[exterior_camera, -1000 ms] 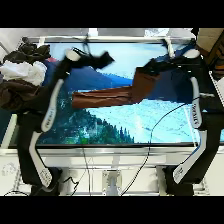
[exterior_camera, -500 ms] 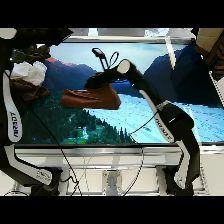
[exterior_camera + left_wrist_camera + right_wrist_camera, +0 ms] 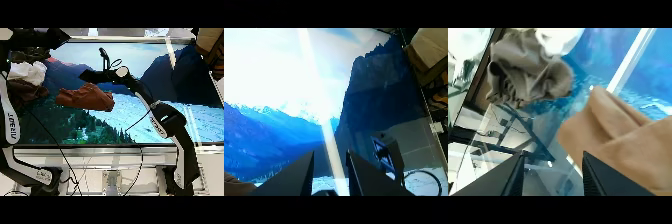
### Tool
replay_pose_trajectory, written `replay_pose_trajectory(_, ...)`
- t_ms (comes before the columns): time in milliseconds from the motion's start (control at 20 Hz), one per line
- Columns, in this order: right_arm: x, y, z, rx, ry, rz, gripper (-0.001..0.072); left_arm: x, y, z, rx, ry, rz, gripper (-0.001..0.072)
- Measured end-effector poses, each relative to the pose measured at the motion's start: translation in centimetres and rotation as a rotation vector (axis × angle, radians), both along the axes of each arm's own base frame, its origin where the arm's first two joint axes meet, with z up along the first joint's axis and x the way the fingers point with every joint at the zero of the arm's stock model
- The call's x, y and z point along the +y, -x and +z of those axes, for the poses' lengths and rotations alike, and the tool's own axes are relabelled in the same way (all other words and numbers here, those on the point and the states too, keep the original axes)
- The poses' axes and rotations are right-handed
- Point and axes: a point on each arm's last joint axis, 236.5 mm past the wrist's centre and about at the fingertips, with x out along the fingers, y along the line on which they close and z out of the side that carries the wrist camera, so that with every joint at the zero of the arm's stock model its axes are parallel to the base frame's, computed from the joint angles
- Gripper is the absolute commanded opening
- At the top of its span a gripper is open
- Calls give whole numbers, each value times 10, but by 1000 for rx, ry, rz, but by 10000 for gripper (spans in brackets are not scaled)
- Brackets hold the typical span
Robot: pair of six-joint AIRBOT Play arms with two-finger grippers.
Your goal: Fold the shirts.
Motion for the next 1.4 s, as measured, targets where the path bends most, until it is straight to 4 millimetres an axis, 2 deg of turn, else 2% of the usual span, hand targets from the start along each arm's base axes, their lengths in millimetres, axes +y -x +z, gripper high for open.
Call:
replay_pose_trajectory(100,-20,-6,-9,13,36,13,407,-3,4,-3,15,-6,-18,248)
replay_pose_trajectory(300,-80,-12,-49,103,200,28,408,-19,19,-24,84,-30,-83,258)
replay_pose_trajectory(350,-98,-11,-60,134,248,37,408,-24,23,-33,109,-45,-102,291)
replay_pose_trajectory(500,-145,-3,-88,220,378,61,408,-38,37,-69,206,-121,-165,297)
replay_pose_trajectory(550,-158,1,-96,252,409,64,412,-42,41,-82,237,-145,-184,297)
replay_pose_trajectory(600,-169,5,-105,285,437,69,450,-47,45,-93,267,-164,-201,297)
replay_pose_trajectory(700,-184,18,-121,348,478,90,451,-56,51,-111,312,-190,-234,297)
replay_pose_trajectory(800,-193,35,-134,410,506,128,494,-62,54,-127,355,-209,-250,297)
replay_pose_trajectory(1000,-194,55,-149,492,491,179,496,-69,59,-143,398,-227,-269,296)
replay_pose_trajectory(1200,-166,62,-148,572,314,209,497,-71,61,-148,414,-233,-275,296)
replay_pose_trajectory(1400,-142,54,-140,596,164,190,497,-72,64,-150,429,-235,-282,296)
